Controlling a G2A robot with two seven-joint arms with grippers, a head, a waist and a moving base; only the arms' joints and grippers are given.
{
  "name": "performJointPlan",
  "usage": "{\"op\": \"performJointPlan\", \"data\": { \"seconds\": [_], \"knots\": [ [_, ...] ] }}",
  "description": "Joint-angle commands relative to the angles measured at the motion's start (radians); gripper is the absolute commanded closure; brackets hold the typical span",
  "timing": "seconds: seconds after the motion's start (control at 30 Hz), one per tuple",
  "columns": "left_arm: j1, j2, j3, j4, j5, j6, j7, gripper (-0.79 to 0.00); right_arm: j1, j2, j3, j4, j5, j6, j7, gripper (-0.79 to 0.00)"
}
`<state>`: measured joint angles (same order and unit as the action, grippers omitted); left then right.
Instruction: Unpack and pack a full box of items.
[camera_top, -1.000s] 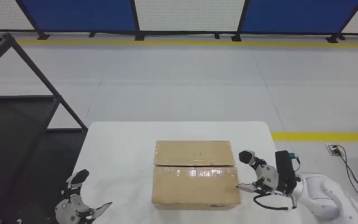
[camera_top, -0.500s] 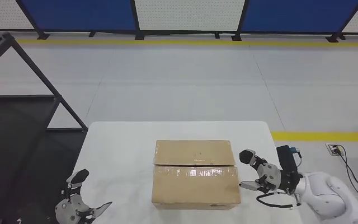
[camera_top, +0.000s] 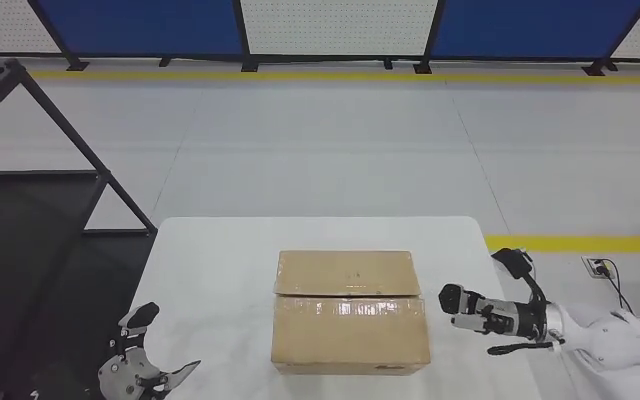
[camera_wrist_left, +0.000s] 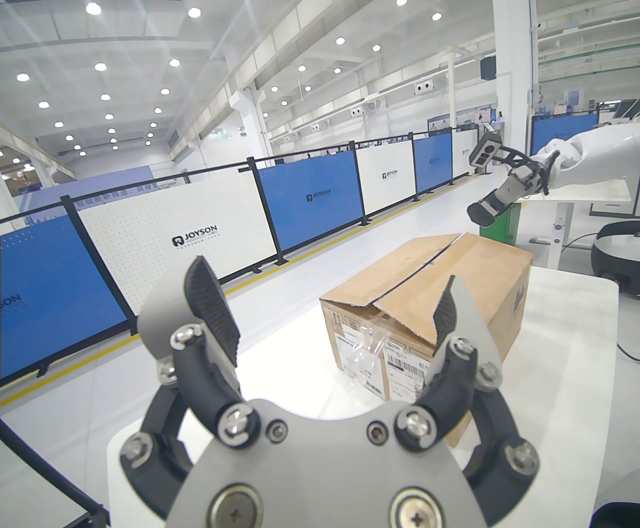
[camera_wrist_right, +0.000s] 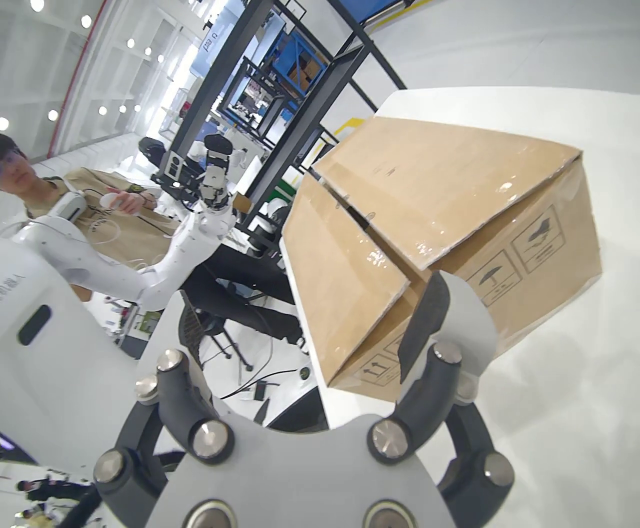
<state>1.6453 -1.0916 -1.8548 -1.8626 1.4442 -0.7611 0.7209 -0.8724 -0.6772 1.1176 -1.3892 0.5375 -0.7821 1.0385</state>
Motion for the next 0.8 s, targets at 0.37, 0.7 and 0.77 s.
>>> {"op": "performJointPlan", "data": {
  "seconds": [0.37,0.7,0.77],
  "knots": [
    [0.000,-0.002,-0.004,0.000,-0.054,0.034,-0.044,-0.785,-0.012,-0.009,-0.020,-0.032,-0.005,0.120,-0.016,-0.785],
    [0.000,-0.005,-0.013,0.011,-0.128,0.087,-0.106,-0.785,0.039,-0.035,-0.062,-0.004,-0.023,0.203,0.023,-0.785],
    [0.000,-0.005,-0.013,0.011,-0.128,0.087,-0.106,-0.785,0.047,-0.041,-0.069,0.001,-0.023,0.202,0.032,-0.785]
  ]
}}
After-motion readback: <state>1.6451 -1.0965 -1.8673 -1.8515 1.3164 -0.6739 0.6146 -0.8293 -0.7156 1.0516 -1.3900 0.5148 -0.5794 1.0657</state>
